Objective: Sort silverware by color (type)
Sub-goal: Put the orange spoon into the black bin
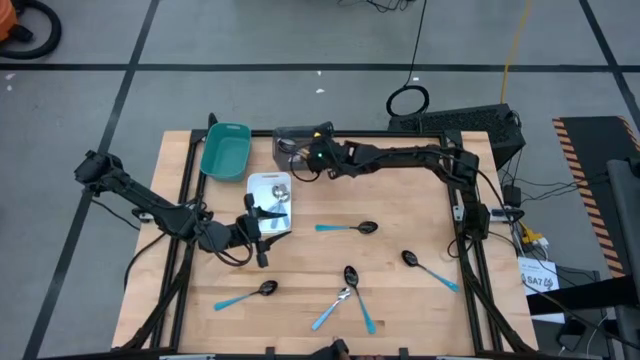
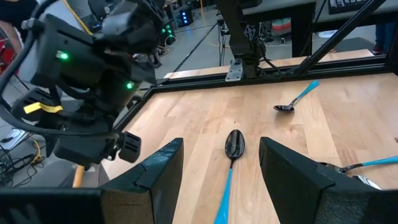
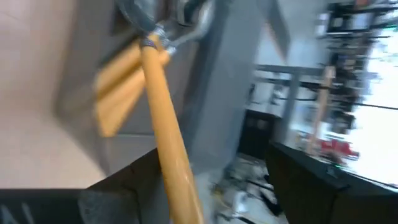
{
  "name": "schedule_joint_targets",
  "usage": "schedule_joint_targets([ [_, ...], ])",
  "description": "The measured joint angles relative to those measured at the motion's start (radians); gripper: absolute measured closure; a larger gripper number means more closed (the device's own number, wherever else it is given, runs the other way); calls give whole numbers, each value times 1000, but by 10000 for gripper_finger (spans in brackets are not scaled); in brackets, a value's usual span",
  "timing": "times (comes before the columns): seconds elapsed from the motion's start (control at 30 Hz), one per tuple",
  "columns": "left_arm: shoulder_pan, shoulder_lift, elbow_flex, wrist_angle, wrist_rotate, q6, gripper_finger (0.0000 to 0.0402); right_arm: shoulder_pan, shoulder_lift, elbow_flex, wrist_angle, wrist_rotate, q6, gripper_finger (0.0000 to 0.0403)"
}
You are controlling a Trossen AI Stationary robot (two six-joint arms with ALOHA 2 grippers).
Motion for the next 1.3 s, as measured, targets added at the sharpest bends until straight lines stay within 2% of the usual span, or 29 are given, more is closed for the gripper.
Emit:
schedule_joint_targets([
  [0.2,0,0,0,0,0,-7,192,-43,0,94,-211,-230,172,154],
  [0.4,0,0,0,0,0,-11,192,-91,0,164,-308,-386,288,154],
  [0.77,0,0,0,-8,0,-19,192,-187,0,313,-621,-704,490,154],
  [0.9,0,0,0,-8,0,-19,192,-197,-2,317,-654,-725,513,157],
  [1.0,0,0,0,-8,0,-19,192,-197,-2,317,-715,-722,521,178],
  [1.17,0,0,0,-9,0,-19,192,-197,-2,299,-720,-620,554,248],
  [1.3,0,0,0,-13,0,-19,192,-204,-2,299,-685,-620,584,319],
])
